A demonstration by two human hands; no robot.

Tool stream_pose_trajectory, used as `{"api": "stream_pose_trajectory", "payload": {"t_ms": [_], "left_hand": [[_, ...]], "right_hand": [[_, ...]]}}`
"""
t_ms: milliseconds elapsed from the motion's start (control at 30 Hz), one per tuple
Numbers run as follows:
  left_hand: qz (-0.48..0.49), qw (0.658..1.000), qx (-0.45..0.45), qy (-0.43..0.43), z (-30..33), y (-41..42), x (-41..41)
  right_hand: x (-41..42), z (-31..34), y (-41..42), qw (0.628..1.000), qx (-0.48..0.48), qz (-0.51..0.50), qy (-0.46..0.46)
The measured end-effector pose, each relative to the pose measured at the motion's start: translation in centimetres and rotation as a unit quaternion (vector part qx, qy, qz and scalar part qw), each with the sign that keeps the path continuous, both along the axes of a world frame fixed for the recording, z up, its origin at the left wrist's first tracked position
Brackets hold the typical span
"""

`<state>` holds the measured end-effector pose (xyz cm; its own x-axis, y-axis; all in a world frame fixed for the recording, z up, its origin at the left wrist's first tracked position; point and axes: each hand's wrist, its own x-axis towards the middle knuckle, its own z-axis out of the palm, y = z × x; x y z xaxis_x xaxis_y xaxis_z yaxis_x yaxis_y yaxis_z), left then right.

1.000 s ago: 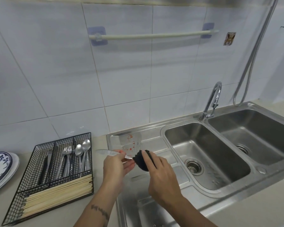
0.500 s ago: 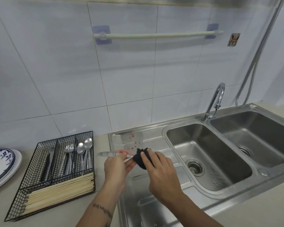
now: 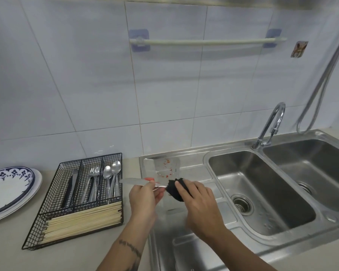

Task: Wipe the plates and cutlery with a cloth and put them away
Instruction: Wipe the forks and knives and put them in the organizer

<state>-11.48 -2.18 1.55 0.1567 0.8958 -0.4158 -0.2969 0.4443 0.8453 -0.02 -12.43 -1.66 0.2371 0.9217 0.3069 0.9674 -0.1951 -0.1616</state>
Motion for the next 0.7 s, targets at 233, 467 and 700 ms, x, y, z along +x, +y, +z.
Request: {"api": "stream_pose_trajectory", "payload": {"t_ms": [233,467,700], "left_hand": [[-0.053,0.994,0.094,0.029,-0.7,0.6,-1.6],[-0.084,0.989,0.124,0.011,-0.7,0.5,-1.7],[-0.058,0.986,0.125,0.091,-2.1,1.4,-1.5]], "right_hand": [[1.3,0.6,0.2,0.998,0.036,-0.033,0.034],[0.9,0.3,1.1,0.998,0.030,-0.022,0.053],[-0.1,0.0,1.2,0.998,0.041,0.000,0.047]]}}
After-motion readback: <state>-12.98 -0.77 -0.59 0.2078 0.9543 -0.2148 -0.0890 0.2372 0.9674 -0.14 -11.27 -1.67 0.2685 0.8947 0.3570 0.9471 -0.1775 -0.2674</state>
